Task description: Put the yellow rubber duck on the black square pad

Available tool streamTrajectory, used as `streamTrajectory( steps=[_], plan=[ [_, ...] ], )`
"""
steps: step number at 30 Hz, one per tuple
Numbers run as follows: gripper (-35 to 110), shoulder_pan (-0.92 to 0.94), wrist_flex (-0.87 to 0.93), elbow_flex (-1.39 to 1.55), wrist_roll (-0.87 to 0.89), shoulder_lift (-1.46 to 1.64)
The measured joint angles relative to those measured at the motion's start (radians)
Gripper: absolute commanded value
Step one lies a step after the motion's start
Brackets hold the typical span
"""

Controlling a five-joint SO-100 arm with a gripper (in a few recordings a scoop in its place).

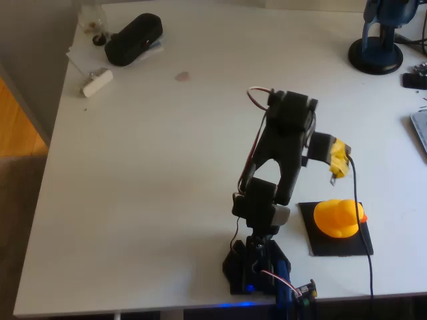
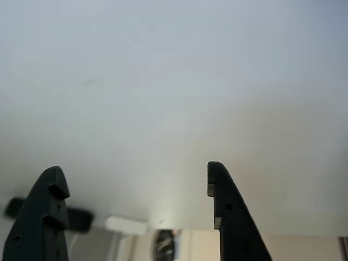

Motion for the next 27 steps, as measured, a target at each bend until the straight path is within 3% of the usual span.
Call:
streamTrajectory(
  steps=[5,10,19,27],
  plan=[
    [29,-0.072,-0.031,-0.109,0.075,0.000],
    [29,-0.084,-0.232,-0.112,0.089,0.000],
    [28,-0.239,-0.563,0.146,0.124,-0.005],
    [12,-0.379,-0.750,0.405,0.209,0.137]
  ],
)
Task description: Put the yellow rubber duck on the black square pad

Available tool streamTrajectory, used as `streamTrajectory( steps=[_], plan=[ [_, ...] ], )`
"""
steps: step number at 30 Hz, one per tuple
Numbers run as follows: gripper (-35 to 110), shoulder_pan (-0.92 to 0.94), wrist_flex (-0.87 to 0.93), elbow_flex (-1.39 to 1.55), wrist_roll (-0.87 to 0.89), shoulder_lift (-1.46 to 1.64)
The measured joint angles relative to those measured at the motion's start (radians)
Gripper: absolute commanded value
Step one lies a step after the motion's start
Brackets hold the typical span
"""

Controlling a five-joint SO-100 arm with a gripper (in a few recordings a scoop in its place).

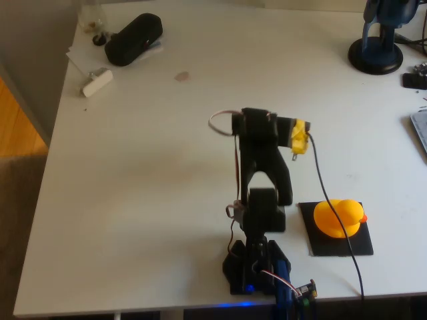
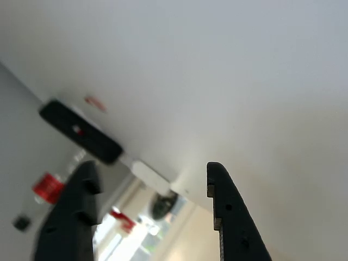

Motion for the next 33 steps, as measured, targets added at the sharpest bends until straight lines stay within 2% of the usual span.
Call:
streamTrajectory(
  steps=[6,14,33],
  plan=[
    [10,-0.107,-0.012,0.207,0.000,0.267],
    [10,-0.127,-0.009,0.385,-0.003,0.529],
    [5,-0.127,-0.009,0.396,-0.003,0.565]
  ],
)
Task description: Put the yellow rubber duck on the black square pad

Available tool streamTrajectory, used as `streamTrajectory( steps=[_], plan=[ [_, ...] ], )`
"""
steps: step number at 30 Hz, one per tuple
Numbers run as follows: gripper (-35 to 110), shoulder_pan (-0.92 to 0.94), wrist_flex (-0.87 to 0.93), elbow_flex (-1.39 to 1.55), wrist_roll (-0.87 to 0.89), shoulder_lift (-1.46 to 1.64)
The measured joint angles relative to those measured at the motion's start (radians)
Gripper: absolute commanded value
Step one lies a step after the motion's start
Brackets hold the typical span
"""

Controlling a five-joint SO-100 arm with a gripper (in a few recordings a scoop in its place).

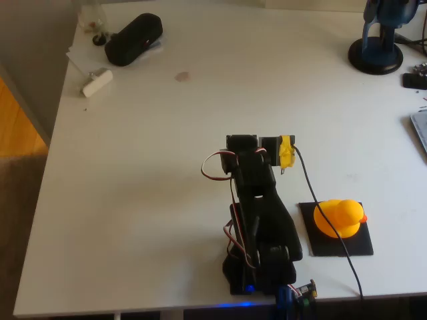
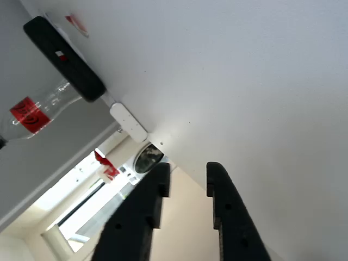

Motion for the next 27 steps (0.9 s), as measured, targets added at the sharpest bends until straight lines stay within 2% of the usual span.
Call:
streamTrajectory(
  steps=[27],
  plan=[
    [5,-0.002,-0.003,0.052,0.008,0.012]
  ],
)
